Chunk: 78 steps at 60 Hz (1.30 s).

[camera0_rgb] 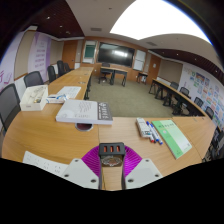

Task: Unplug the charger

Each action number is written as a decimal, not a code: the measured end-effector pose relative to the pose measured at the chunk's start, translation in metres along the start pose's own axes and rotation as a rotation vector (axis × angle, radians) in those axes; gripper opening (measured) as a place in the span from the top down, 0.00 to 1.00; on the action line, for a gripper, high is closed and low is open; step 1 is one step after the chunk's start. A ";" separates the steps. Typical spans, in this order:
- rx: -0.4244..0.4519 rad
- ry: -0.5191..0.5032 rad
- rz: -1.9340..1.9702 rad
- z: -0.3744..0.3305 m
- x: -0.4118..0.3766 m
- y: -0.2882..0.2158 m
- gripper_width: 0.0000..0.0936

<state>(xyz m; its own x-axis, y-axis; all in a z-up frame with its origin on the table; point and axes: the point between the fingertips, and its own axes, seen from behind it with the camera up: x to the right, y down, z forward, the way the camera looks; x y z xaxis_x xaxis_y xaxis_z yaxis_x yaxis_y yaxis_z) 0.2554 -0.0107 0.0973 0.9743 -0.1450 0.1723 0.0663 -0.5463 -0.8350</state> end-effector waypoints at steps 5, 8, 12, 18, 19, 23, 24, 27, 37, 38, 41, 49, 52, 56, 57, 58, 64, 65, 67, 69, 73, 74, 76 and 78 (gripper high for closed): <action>-0.116 -0.012 0.018 0.011 0.004 0.039 0.71; -0.145 -0.024 0.043 0.027 0.006 0.059 0.68; -0.175 -0.046 0.051 0.024 0.003 0.073 0.65; -0.203 -0.092 0.047 0.032 -0.004 0.089 0.61; -0.204 -0.097 0.045 0.032 -0.005 0.091 0.60; -0.184 -0.093 0.038 0.032 -0.002 0.088 0.54; -0.182 -0.091 0.036 0.031 0.000 0.087 0.52; -0.167 -0.090 0.035 0.028 0.001 0.086 0.39; -0.107 -0.110 0.034 -0.007 0.001 0.069 0.08; -0.099 -0.107 0.032 -0.012 0.002 0.067 0.08; -0.072 -0.099 0.031 -0.032 0.006 0.059 0.08; -0.005 -0.104 0.061 -0.102 0.003 0.042 0.08; 0.022 -0.102 0.063 -0.133 0.004 0.037 0.08; 0.055 -0.087 0.062 -0.176 0.006 0.034 0.08; 0.062 -0.080 0.064 -0.187 0.006 0.034 0.08; 0.069 -0.076 0.065 -0.197 0.006 0.034 0.08; 0.079 -0.070 0.056 -0.252 0.003 0.040 0.09; 0.078 -0.072 0.053 -0.262 0.002 0.042 0.08; 0.083 -0.072 0.052 -0.279 0.001 0.046 0.09; 0.085 -0.069 0.050 -0.296 0.001 0.045 0.09; 0.099 -0.066 0.044 -0.323 -0.001 0.043 0.09; 0.104 -0.065 0.043 -0.328 -0.001 0.043 0.09; 0.114 -0.065 0.041 -0.339 -0.001 0.042 0.09; 0.124 -0.064 0.037 -0.350 0.000 0.042 0.09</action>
<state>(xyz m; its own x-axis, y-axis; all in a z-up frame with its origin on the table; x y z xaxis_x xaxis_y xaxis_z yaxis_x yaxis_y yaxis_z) 0.1833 -0.3225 0.2449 0.9881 -0.1080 0.1093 0.0518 -0.4352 -0.8988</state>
